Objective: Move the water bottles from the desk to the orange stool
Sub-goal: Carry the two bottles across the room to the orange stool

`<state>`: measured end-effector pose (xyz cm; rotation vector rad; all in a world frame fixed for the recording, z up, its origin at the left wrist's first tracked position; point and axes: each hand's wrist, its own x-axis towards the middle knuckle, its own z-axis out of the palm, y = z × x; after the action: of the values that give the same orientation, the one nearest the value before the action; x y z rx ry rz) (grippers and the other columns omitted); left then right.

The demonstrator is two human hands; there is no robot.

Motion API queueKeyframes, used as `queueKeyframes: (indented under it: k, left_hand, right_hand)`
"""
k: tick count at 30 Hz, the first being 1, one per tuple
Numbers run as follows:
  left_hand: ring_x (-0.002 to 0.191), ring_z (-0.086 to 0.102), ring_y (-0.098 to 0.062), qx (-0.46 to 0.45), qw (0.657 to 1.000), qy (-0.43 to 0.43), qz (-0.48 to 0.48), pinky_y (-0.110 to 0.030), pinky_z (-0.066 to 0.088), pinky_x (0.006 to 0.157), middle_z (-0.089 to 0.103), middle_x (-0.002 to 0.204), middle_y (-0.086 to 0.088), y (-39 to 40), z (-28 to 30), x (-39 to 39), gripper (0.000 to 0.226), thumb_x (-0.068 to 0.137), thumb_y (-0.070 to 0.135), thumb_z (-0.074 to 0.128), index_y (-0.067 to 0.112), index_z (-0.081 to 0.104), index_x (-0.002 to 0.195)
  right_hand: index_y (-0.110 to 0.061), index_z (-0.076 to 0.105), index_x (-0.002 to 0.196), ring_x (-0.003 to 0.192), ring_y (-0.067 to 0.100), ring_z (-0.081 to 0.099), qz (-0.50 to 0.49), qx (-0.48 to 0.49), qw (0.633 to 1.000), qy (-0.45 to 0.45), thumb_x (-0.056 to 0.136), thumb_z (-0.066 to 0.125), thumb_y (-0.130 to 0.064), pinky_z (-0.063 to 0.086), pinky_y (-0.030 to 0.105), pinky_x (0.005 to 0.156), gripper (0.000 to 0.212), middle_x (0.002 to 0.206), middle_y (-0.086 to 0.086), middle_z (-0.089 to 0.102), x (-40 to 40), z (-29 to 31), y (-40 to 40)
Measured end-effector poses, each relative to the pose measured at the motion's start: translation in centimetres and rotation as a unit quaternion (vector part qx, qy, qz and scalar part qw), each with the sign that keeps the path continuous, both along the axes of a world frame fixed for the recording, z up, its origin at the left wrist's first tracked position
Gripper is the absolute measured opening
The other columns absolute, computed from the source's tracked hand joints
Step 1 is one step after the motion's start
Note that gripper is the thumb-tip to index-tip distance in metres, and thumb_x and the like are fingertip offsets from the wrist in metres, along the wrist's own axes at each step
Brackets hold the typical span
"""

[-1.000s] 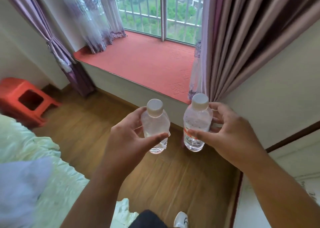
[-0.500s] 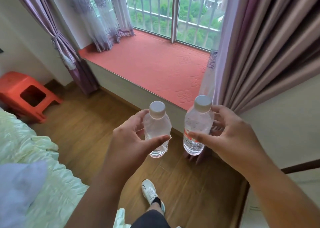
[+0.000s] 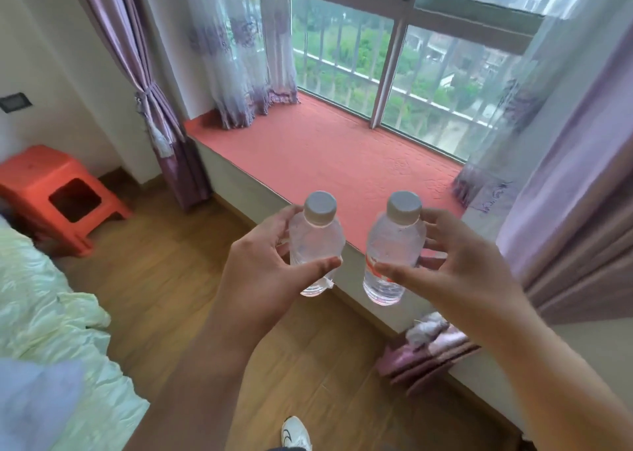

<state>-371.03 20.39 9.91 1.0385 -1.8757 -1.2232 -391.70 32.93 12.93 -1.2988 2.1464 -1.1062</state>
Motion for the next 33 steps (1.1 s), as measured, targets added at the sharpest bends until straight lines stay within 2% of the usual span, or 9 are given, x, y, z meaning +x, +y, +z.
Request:
queueKeyframes:
  k: [3,6,10,11,13,16,22,26,33]
  left_hand:
    - [0.104,0.066,0.01,0.008,0.999,0.004,0.039,-0.011,0.052,0.09,0.071,0.115,0.023,-2.2,0.3,2.4,0.078,0.064,0.028,0.097,0.037,0.062,0.133]
    - [0.109,0.065,0.008,0.006,0.996,-0.011,0.09,-0.017,0.053,0.094,0.069,0.121,0.026,-3.7,0.1,5.2,0.081,0.063,0.036,0.097,0.041,0.06,0.135]
    - [0.103,0.062,0.018,0.01,0.984,-0.035,0.176,-0.006,0.049,0.084,0.064,0.104,0.044,-5.5,-0.3,8.7,0.069,0.062,0.041,0.096,0.06,0.057,0.115]
    - [0.104,0.062,0.017,0.008,0.979,-0.046,0.199,-0.008,0.05,0.085,0.064,0.105,0.042,-5.8,-0.4,9.4,0.07,0.061,0.042,0.096,0.058,0.057,0.118]
    - [0.111,0.064,0.006,0.006,0.967,-0.074,0.242,-0.023,0.055,0.092,0.067,0.118,0.031,-6.4,-0.4,10.6,0.079,0.061,0.046,0.095,0.052,0.056,0.13]
    - [0.113,0.066,-0.004,0.005,0.95,-0.1,0.296,-0.039,0.056,0.096,0.067,0.124,0.024,-7.7,-0.1,12.0,0.082,0.061,0.049,0.094,0.051,0.055,0.133]
    - [0.112,0.064,-0.003,-0.003,0.918,-0.117,0.379,-0.039,0.055,0.098,0.065,0.122,0.026,-11.9,2.4,11.3,0.076,0.061,0.047,0.095,0.057,0.055,0.125]
    - [0.108,0.062,0.008,-0.022,0.908,-0.115,0.403,-0.028,0.053,0.093,0.064,0.118,0.031,-15.5,4.0,9.5,0.074,0.059,0.054,0.092,0.06,0.054,0.122]
    - [0.103,0.063,0.015,-0.015,0.89,-0.074,0.449,-0.018,0.052,0.089,0.064,0.114,0.039,-19.9,4.4,6.6,0.066,0.061,0.046,0.094,0.061,0.06,0.116]
  right_hand:
    - [-0.039,0.058,0.124,0.096,-0.002,0.069,0.041,-0.008,0.999,0.0,0.057,0.095,-0.045,0.059,0.031,0.087,0.076,0.11,-0.02,0.071,1.5,0.3,-4.3]
    - [-0.043,0.06,0.118,0.09,-0.005,0.07,0.085,-0.008,0.996,-0.012,0.057,0.096,-0.04,0.059,0.032,0.084,0.07,0.104,-0.024,0.071,3.5,0.3,-8.4]
    - [-0.044,0.059,0.117,0.088,-0.008,0.069,0.16,-0.002,0.987,-0.028,0.057,0.094,-0.041,0.056,0.025,0.083,0.07,0.104,-0.025,0.071,6.3,-0.3,-13.6]
    - [-0.043,0.059,0.119,0.089,-0.008,0.069,0.18,0.0,0.983,-0.031,0.058,0.094,-0.041,0.056,0.023,0.082,0.071,0.105,-0.025,0.071,6.9,-0.5,-14.9]
    - [-0.045,0.057,0.12,0.087,-0.007,0.069,0.218,0.003,0.975,-0.033,0.059,0.093,-0.043,0.055,0.02,0.079,0.071,0.106,-0.026,0.07,7.9,-0.8,-17.4]
    - [-0.047,0.056,0.117,0.084,-0.008,0.069,0.273,0.005,0.961,-0.043,0.059,0.093,-0.045,0.052,0.016,0.072,0.068,0.106,-0.027,0.068,9.0,-1.0,-21.3]
    - [-0.05,0.055,0.111,0.086,-0.013,0.067,0.364,-0.019,0.93,-0.055,0.059,0.092,-0.045,0.05,0.006,0.066,0.064,0.093,-0.043,0.064,8.9,-0.3,-29.6]
    - [-0.044,0.057,0.123,0.093,-0.008,0.068,0.398,-0.048,0.915,-0.048,0.057,0.092,-0.05,0.055,0.017,0.079,0.075,0.106,-0.029,0.069,7.7,0.6,-35.3]
    - [-0.054,0.052,0.116,0.098,-0.012,0.064,0.452,-0.07,0.889,-0.033,0.059,0.093,-0.049,0.052,0.015,0.081,0.07,0.102,-0.039,0.063,5.7,1.3,-43.8]
